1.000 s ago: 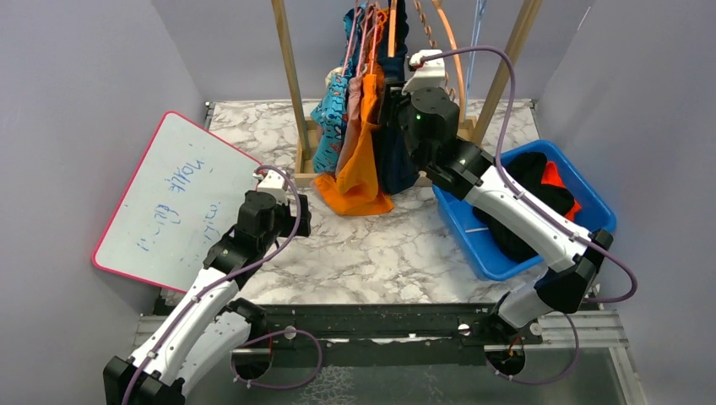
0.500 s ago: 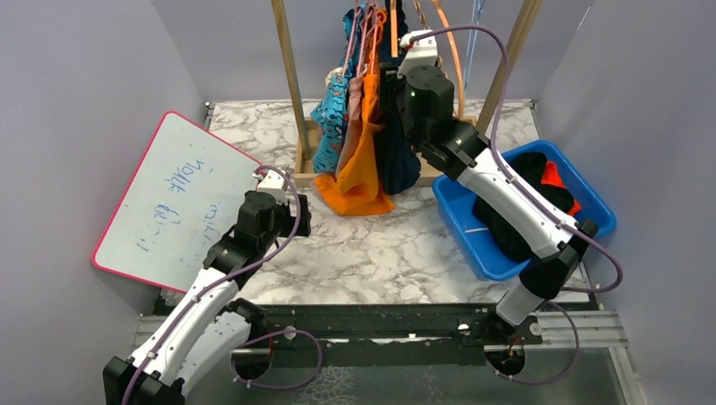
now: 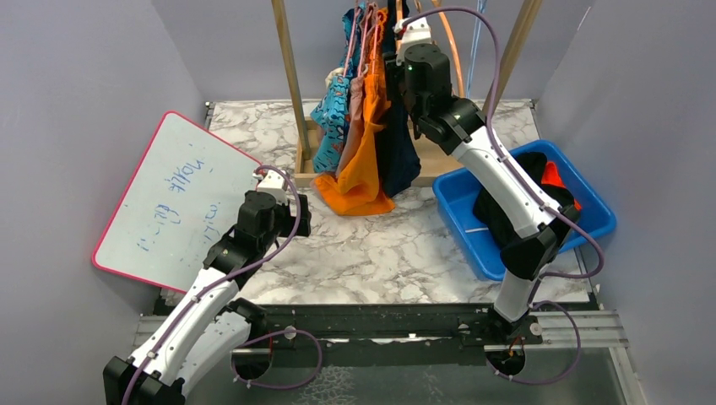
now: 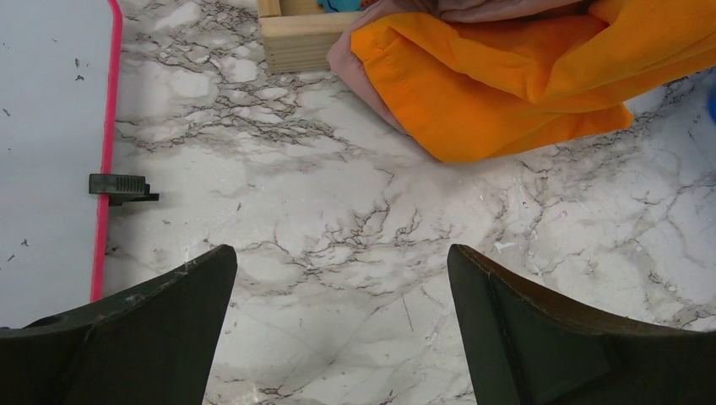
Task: Remove the shorts from the hanger
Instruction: Pick up the hanger from the clothes rod.
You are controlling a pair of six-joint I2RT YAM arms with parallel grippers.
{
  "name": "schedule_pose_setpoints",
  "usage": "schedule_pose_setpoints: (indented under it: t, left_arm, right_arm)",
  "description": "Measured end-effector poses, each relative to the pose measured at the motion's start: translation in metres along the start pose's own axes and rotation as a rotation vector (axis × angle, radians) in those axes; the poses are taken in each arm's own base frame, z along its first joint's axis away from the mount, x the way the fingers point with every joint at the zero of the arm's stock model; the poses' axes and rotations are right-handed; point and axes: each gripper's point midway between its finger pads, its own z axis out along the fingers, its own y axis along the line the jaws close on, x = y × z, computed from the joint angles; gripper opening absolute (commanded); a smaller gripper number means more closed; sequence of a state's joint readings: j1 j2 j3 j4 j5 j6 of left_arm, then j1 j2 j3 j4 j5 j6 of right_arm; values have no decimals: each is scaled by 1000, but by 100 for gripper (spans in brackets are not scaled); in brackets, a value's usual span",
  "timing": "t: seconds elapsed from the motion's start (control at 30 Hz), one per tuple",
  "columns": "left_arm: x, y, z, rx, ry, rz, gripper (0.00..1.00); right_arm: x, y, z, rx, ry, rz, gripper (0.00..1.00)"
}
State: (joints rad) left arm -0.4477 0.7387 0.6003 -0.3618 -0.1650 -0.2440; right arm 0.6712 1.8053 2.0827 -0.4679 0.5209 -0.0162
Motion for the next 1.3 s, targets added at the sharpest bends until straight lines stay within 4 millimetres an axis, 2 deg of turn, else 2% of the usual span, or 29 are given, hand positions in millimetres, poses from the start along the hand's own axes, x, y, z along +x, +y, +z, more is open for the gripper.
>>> schedule_pose_setpoints:
  t: [0.17,0.4,0.83,1.3]
  left_arm:
    - [-1,0,-1,1,-4,-1,98]
    - [-3,0,-3,4,-16,-3,98]
    - [-5,0,-4,5,-23,-4,98]
    - [-5,0,-5,6,-26,-5,98]
  right_arm:
    - [-2,-6,2,6,-5,1,2]
    - [-2,-11,-1,12,-67,6,2]
    - [-36,-15,-8,-8,-242,57,2]
    - [-37,-19,-11,-63,-326,77,2]
